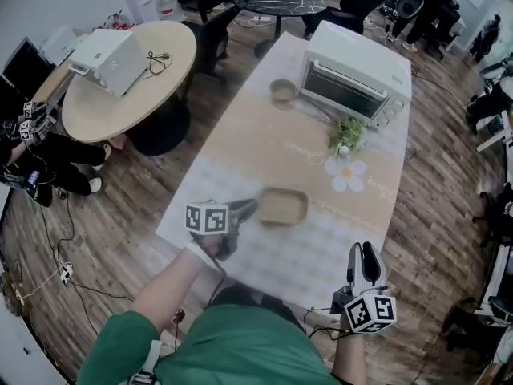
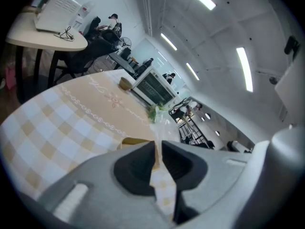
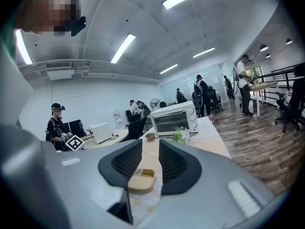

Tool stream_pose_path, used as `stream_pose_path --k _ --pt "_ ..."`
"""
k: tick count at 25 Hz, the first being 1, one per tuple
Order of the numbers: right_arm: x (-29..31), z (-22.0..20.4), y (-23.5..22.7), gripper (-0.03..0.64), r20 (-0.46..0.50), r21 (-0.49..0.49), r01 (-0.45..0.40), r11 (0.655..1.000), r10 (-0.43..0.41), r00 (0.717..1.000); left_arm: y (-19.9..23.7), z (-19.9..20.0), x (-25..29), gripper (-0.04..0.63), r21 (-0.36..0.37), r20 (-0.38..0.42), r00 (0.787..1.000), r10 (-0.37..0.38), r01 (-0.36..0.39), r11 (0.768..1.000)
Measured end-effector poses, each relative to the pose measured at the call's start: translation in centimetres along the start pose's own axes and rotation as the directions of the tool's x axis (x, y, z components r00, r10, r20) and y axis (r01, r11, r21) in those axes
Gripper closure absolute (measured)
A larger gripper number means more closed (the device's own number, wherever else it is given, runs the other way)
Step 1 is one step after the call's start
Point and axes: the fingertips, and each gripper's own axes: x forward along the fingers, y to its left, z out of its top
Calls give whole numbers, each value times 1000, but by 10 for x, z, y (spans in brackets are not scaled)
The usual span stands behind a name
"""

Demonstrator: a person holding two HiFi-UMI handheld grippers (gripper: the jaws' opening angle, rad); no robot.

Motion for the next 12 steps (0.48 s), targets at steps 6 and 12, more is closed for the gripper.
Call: stream_pose_path --k 6,12 --pt "-8 7 3 506 15 -16 -6 1000 6 1000 -38 14 -26 552 14 91 995 -48 47 999" --pt "-13 16 10 506 26 -36 -21 999 22 999 -73 27 -48 552 42 161 983 -86 80 996"
